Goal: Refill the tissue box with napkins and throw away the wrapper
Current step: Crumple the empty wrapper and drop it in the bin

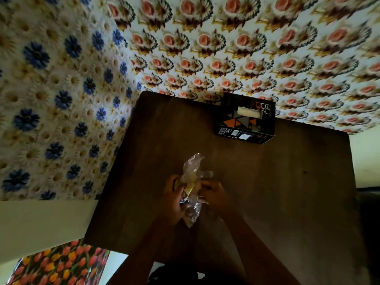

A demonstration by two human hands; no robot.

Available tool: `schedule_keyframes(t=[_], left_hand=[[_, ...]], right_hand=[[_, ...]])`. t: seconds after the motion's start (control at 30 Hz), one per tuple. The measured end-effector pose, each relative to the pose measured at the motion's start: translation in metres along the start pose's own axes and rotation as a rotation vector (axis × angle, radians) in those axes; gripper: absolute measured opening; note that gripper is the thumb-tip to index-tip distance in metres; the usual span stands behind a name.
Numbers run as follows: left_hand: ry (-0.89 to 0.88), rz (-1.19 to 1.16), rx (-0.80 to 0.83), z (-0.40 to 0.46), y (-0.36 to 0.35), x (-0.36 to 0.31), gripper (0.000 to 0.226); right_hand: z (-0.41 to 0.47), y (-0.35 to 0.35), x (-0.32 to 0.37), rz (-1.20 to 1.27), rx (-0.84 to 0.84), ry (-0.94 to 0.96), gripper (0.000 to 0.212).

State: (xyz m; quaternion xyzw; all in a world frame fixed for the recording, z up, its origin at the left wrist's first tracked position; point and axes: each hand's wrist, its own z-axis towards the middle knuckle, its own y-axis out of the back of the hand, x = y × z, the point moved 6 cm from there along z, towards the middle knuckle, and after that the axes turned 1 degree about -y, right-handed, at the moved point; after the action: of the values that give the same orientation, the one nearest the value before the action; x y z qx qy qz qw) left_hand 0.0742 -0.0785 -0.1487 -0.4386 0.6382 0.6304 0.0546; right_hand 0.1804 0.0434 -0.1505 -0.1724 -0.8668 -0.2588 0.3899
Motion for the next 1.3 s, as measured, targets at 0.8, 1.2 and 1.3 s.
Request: schedule_keyframes(t=[0.8,1.2,1.3], left_hand=[[0.211,0.009,-0.107,0.025,0.019,-0.012,0.055],[0.173,-0.901,0.223,-0.009,0.028,-0.083,0.047],[0.164,-0.849,0.259,-0.017,0.02,-0.096,0.037]], right_hand=[[-0.006,0.017,0.03,-0.184,0.034,0.119,0.034],[-0.081,0.092,0.025,-0.185,-0.358,0.36,0.027],[-0.107,0.111,0.021,-0.138,-0.421,0.365,0.028]])
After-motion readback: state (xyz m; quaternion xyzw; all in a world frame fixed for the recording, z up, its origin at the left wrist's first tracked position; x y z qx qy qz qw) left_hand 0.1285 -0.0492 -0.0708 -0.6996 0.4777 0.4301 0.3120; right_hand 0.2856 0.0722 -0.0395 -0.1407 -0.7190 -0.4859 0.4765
